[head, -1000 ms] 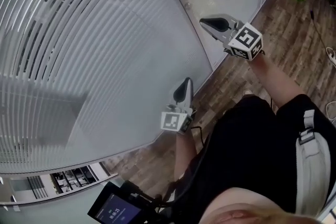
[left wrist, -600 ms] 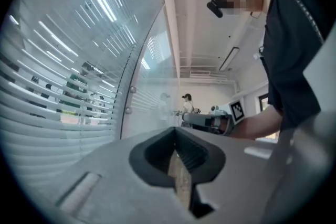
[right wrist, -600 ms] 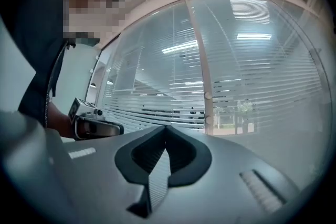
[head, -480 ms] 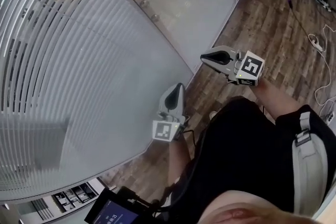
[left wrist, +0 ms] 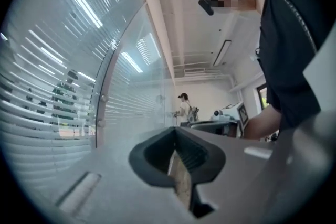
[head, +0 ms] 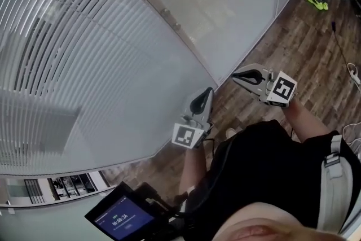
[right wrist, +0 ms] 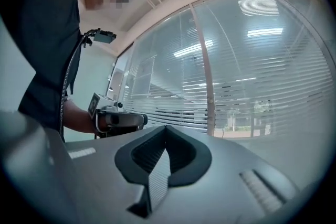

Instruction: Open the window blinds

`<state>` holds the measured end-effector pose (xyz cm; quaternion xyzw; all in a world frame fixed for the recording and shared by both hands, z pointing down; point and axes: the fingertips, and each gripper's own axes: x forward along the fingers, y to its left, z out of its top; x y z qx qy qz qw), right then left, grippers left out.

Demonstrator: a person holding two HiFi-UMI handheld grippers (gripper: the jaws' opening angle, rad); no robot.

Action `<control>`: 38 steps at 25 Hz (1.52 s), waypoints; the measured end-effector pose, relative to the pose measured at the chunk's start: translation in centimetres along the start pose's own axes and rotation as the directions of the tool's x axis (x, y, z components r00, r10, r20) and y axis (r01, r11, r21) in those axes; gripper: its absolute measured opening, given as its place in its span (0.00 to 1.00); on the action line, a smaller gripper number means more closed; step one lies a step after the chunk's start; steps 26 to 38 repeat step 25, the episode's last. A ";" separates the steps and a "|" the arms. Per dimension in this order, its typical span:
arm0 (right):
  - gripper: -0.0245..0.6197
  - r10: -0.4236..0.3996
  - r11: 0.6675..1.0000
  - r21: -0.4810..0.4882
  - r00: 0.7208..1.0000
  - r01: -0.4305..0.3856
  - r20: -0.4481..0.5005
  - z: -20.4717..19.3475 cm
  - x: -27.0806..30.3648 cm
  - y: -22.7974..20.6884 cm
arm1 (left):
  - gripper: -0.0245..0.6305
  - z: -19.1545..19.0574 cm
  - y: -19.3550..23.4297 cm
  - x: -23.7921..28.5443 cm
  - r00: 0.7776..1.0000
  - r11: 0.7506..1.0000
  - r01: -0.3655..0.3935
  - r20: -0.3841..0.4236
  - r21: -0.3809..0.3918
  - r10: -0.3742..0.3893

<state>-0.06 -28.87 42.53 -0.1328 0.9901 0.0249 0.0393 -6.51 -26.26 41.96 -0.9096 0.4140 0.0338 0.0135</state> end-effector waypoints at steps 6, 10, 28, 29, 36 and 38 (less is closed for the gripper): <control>0.05 0.024 1.000 0.013 1.000 -0.023 -0.005 -0.2 -3.4 1.0 | 0.04 0.7 -1.5 1.6 0.998 0.996 -0.049 0.022 -0.078 0.051; 0.05 0.027 0.999 0.036 1.000 -0.027 -0.007 -0.3 -5.1 1.2 | 0.04 1.2 -2.0 2.0 0.997 0.994 -0.071 0.025 -0.082 0.073; 0.05 -0.061 0.995 0.082 0.995 0.054 0.084 2.3 -14.9 1.5 | 0.04 0.6 -11.1 3.8 0.999 0.998 -0.037 -0.021 -0.046 0.036; 0.05 -0.061 0.995 0.082 0.995 0.054 0.084 2.3 -14.9 1.5 | 0.04 0.6 -11.1 3.8 0.999 0.998 -0.037 -0.021 -0.046 0.036; 0.05 -0.061 0.995 0.082 0.995 0.054 0.084 2.3 -14.9 1.5 | 0.04 0.6 -11.1 3.8 0.999 0.998 -0.037 -0.021 -0.046 0.036; 0.05 -0.061 0.995 0.082 0.995 0.054 0.084 2.3 -14.9 1.5 | 0.04 0.6 -11.1 3.8 0.999 0.998 -0.037 -0.021 -0.046 0.036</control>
